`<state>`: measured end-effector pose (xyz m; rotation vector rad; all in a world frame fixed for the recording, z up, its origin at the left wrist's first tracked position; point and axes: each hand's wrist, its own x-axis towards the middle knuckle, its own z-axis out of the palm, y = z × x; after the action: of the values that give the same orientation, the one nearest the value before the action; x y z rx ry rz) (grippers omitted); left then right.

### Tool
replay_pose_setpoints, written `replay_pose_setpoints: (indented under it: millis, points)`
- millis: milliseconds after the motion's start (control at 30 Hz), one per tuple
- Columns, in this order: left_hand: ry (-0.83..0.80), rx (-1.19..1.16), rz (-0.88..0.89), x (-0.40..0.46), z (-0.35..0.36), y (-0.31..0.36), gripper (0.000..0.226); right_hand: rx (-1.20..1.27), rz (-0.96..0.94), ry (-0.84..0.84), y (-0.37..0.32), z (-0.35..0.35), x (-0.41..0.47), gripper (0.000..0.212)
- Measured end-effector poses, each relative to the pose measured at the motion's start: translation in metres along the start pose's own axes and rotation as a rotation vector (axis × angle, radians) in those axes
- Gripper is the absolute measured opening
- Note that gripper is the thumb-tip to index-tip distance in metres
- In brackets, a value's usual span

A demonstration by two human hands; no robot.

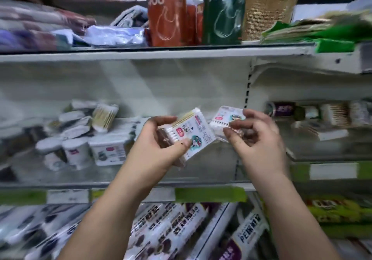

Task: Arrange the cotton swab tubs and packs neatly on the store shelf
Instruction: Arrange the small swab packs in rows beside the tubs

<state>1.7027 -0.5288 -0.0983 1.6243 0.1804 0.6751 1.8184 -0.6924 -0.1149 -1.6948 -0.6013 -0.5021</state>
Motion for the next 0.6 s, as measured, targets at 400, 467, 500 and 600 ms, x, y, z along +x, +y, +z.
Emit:
replay_pose_setpoints:
  millis: [400, 467, 500, 600]
  points:
    - [-0.104, 0.126, 0.045, -0.010, -0.052, -0.011, 0.032, -0.123, 0.221, -0.026, -0.012, 0.044, -0.043, 0.010]
    - [-0.097, 0.139, 0.032, -0.009, -0.055, -0.015, 0.032, -0.154, 0.230, -0.030, -0.015, 0.044, -0.046, 0.008]
    - [-0.090, 0.147, 0.019, -0.009, -0.057, -0.017, 0.032, -0.170, 0.237, -0.035, -0.016, 0.043, -0.047, 0.008]
    - [-0.093, 0.163, -0.006, -0.007, -0.057, -0.020, 0.032, -0.158, 0.284, -0.029, -0.019, 0.043, -0.048, 0.024]
